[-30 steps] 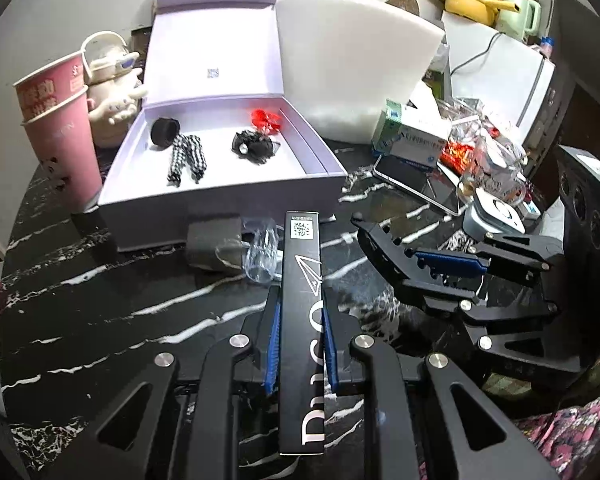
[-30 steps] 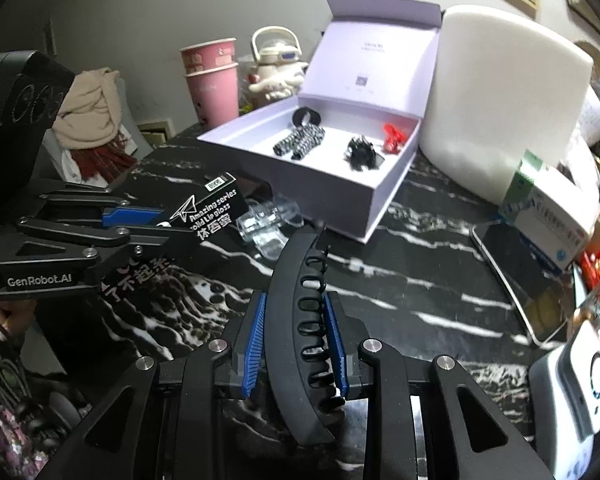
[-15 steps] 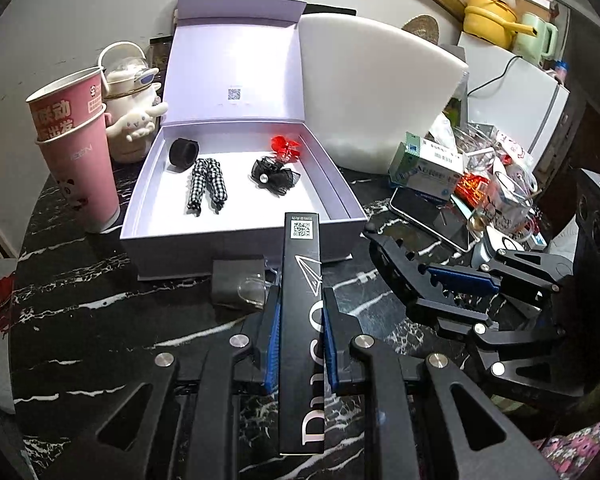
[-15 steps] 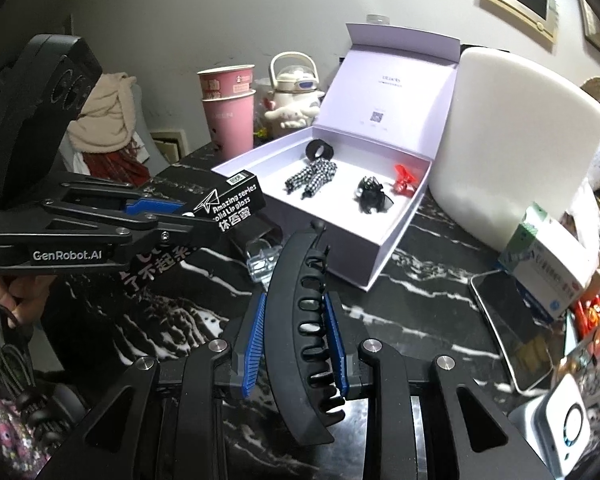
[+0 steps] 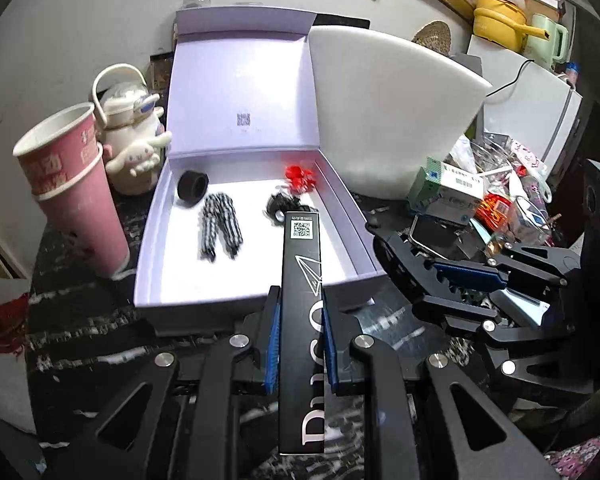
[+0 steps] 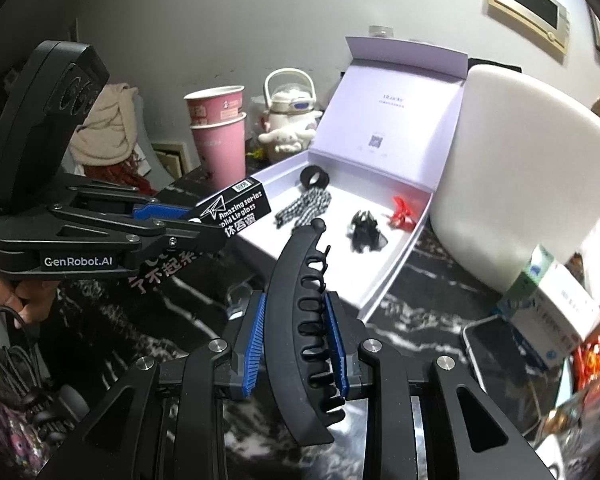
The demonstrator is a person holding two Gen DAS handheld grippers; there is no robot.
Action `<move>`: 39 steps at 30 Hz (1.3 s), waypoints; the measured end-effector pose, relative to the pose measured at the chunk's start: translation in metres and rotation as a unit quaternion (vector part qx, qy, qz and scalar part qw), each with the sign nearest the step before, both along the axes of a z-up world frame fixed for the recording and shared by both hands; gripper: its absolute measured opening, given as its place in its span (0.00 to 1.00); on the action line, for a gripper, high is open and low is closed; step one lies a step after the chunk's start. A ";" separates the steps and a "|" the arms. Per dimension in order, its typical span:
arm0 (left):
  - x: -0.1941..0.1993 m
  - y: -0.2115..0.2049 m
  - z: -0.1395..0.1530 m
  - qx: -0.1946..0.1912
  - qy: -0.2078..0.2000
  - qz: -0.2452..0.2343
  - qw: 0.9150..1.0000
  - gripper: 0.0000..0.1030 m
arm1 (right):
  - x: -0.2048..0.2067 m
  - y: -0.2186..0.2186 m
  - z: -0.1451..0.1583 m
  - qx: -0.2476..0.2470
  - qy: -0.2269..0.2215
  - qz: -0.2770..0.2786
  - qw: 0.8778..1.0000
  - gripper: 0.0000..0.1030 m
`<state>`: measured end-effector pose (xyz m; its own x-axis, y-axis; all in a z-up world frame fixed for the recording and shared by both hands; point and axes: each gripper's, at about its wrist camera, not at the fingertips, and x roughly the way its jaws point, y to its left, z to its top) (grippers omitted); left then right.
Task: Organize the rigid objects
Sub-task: 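Carry the Duco box and claw clip into the lavender box with both tools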
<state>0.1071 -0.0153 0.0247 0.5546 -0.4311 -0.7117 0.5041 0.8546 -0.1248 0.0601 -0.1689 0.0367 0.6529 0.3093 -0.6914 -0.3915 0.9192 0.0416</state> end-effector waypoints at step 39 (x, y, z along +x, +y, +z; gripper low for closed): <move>0.121 -0.013 0.044 0.017 -0.058 -0.001 0.998 0.18 | 0.129 -0.012 0.039 0.001 -0.045 -0.006 0.999 0.28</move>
<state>0.2281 -0.0280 0.0685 0.6334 -0.4094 -0.6567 0.5153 0.8562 -0.0367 0.1889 -0.1807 0.0756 0.7154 0.3021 -0.6300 -0.3827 0.9238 0.0085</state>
